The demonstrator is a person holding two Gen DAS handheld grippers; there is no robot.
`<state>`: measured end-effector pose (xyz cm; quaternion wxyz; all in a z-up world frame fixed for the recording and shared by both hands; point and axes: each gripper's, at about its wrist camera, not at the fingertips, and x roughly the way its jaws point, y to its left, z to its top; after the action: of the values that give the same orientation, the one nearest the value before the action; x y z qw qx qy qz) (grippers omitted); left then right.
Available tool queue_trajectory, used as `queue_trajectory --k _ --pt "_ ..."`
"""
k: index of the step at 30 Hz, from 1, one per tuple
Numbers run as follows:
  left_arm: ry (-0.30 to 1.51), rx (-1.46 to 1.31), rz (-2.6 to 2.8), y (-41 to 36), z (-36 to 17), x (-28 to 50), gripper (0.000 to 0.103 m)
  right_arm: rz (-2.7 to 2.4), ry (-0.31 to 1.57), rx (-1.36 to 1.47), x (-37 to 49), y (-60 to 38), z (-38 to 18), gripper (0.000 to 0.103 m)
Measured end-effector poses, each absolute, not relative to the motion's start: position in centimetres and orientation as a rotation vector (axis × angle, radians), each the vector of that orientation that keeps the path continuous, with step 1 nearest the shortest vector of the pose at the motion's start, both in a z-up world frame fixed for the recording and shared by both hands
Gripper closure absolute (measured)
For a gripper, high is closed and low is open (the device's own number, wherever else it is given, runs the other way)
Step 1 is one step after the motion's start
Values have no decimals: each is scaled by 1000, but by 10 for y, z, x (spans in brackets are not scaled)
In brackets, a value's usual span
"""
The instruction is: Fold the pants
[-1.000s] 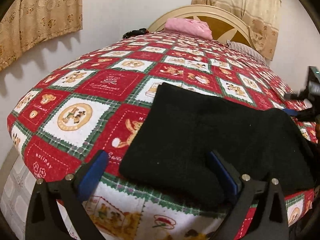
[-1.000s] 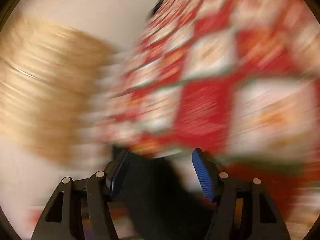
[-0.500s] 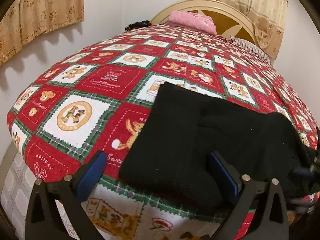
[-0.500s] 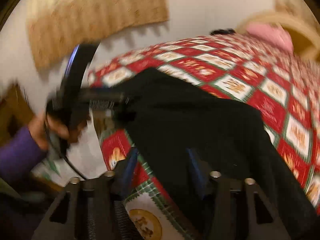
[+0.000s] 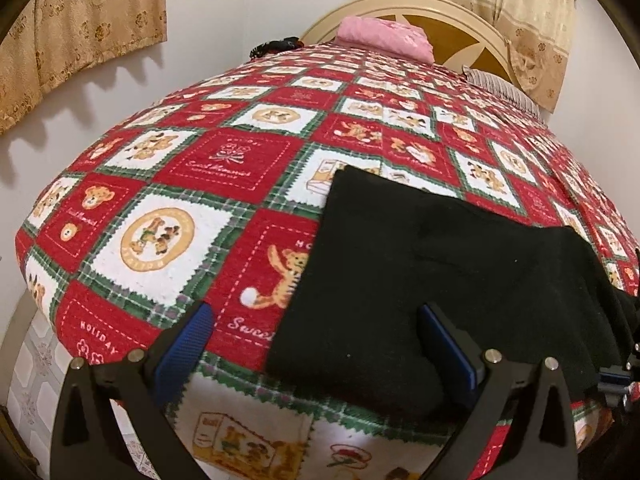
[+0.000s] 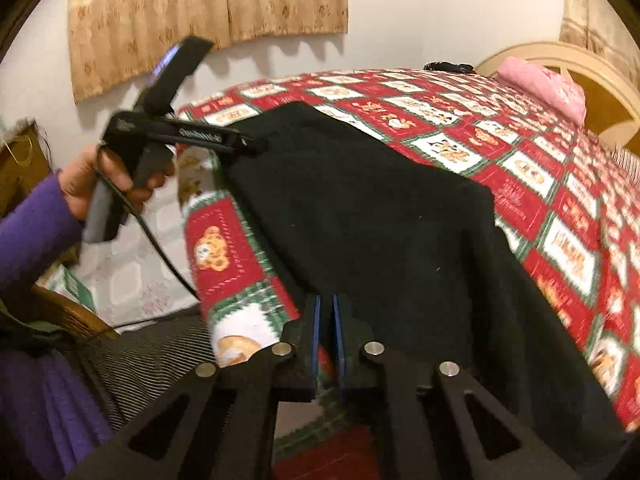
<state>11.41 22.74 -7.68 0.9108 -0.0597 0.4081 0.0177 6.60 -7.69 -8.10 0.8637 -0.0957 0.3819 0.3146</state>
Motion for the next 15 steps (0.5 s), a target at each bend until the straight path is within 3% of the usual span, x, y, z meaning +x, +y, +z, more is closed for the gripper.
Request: queue_trajectory --k 2,9,15 --pt "854 -137 68 228 -73 114 0 693 822 -130 64 -77 -76 56" --pt "679 -87 67 200 -26 94 0 502 687 14 33 -133 -22 55" --pt "688 -33 -45 149 -31 124 0 -2 573 272 23 -280 18 55"
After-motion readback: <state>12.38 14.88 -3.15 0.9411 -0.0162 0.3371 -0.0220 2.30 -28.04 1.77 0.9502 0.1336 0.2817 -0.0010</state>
